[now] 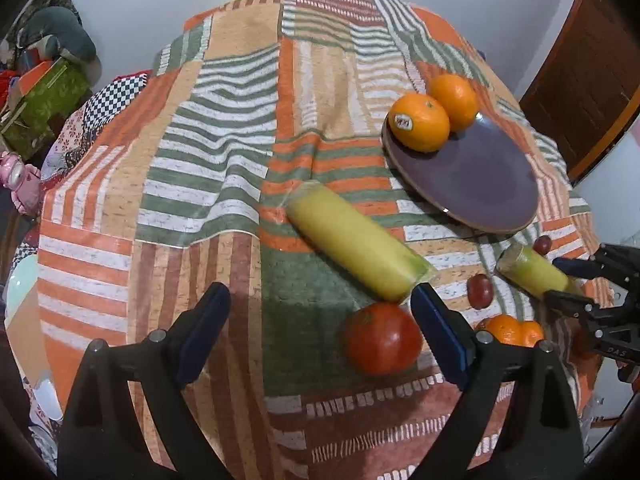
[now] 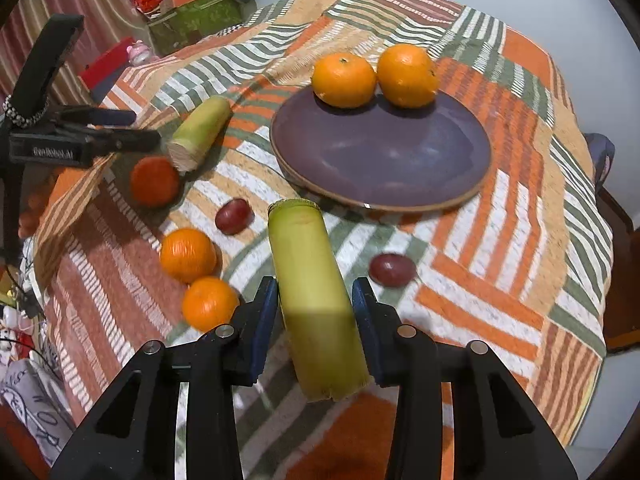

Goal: Organize fruits
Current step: 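Grasp the sugarcane piece with the right tool while the left tool grasps the other sugarcane, then lower the sugarcane onto the plate with the right tool while the left tool lowers its sugarcane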

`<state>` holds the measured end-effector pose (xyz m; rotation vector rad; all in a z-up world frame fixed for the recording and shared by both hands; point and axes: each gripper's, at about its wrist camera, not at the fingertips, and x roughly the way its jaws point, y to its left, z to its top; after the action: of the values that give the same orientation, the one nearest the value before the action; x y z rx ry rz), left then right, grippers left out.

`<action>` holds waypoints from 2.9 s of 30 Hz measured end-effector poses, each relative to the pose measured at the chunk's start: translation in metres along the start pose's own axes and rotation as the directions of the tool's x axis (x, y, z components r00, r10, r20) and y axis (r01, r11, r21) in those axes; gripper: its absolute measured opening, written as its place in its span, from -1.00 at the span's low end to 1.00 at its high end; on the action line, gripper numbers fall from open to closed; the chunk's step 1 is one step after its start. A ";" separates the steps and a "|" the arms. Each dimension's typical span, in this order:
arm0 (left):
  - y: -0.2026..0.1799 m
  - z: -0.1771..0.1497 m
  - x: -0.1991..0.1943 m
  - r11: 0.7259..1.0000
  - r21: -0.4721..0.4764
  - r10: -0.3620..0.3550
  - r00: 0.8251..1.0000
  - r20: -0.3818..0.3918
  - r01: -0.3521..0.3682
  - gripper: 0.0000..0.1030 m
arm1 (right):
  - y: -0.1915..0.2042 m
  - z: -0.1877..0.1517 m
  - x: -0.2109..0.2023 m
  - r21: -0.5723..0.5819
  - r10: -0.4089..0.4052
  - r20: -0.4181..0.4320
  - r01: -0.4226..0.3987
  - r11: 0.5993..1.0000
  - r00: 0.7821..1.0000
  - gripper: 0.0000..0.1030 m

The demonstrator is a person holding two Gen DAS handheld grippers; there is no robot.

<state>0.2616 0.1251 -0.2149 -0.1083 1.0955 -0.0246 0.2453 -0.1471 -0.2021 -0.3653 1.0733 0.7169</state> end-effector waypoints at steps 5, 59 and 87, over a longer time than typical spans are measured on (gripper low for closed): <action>-0.010 0.012 0.007 0.999 -0.018 -0.032 0.999 -0.009 0.032 0.81 | -0.004 -0.010 -0.004 0.017 -0.002 -0.004 0.002 1.000 1.000 -0.31; -0.066 0.033 0.027 0.986 0.113 -0.124 0.992 -0.027 0.126 -0.24 | -0.022 0.004 -0.020 0.129 -0.007 0.099 -0.006 0.992 0.995 -0.36; -0.132 0.094 0.047 0.959 0.214 -0.186 0.982 -0.029 0.188 -0.28 | -0.079 0.078 0.000 0.282 -0.051 0.186 -0.004 0.959 0.981 -0.36</action>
<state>0.3714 -0.0022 -0.2012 -0.0161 1.0817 -0.3142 0.3515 -0.1578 -0.1721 -0.0625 0.9697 0.5557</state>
